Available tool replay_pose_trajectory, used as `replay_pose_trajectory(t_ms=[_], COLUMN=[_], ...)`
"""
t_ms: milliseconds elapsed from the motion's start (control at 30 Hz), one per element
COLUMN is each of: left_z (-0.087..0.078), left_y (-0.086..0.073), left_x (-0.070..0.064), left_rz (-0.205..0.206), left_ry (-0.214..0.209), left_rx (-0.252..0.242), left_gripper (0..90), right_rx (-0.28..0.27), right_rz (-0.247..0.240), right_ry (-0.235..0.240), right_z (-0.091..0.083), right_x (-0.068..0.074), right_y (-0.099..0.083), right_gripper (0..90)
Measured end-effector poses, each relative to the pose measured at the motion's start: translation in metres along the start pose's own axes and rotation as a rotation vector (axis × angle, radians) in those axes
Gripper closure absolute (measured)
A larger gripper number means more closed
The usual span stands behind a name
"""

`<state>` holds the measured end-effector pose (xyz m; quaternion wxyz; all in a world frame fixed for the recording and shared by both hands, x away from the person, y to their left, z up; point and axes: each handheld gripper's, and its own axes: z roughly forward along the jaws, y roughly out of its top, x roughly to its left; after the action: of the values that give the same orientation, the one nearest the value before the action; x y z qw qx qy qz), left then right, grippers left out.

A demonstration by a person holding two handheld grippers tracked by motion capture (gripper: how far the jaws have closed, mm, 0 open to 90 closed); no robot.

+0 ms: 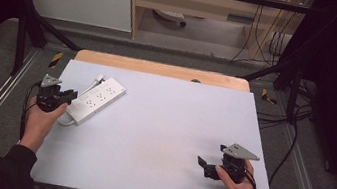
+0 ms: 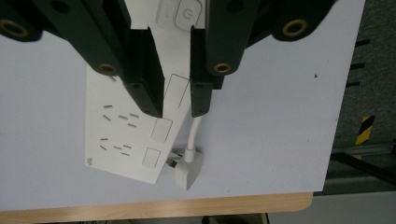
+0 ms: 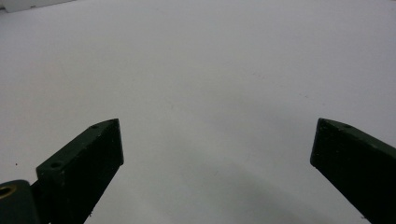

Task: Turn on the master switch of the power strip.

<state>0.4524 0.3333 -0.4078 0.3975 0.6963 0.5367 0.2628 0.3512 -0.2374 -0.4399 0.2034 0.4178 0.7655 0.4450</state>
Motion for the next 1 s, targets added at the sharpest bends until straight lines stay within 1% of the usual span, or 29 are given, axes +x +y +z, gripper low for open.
replay_pose_trajectory(t_ms=[133, 167, 267, 333, 433, 600, 1000], left_z=[0.000, 0.000, 0.000, -0.001, -0.002, -0.001, 0.000], left_y=[-0.003, -0.004, -0.006, -0.007, -0.009, -0.011, -0.018], left_x=[0.003, 0.004, 0.005, 0.006, 0.006, 0.007, 0.010], left_rz=[-0.001, -0.002, 0.003, 0.010, 0.010, 0.011, 0.012], left_ry=[-0.003, -0.004, -0.006, -0.007, -0.014, -0.020, -0.012], left_rx=[0.006, 0.007, 0.012, 0.016, 0.024, 0.036, 0.061], left_gripper=[79.7, 81.9, 83.6, 86.8, 89.0, 89.8, 89.9], right_rx=[0.002, 0.003, 0.003, 0.002, 0.002, 0.003, 0.006], right_rz=[-0.001, -0.002, -0.001, -0.002, -0.002, -0.001, 0.001], right_ry=[0.000, 0.000, 0.000, -0.001, 0.000, 0.001, 0.002], right_z=[0.000, 0.000, 0.000, 0.000, 0.000, 0.000, 0.000], right_x=[0.000, 0.000, 0.000, 0.000, 0.000, 0.000, 0.000], right_y=[0.000, 0.000, 0.000, 0.000, 0.000, 0.000, 0.000], right_gripper=[3.0, 3.1, 3.1, 3.0, 3.1, 3.1, 3.0])
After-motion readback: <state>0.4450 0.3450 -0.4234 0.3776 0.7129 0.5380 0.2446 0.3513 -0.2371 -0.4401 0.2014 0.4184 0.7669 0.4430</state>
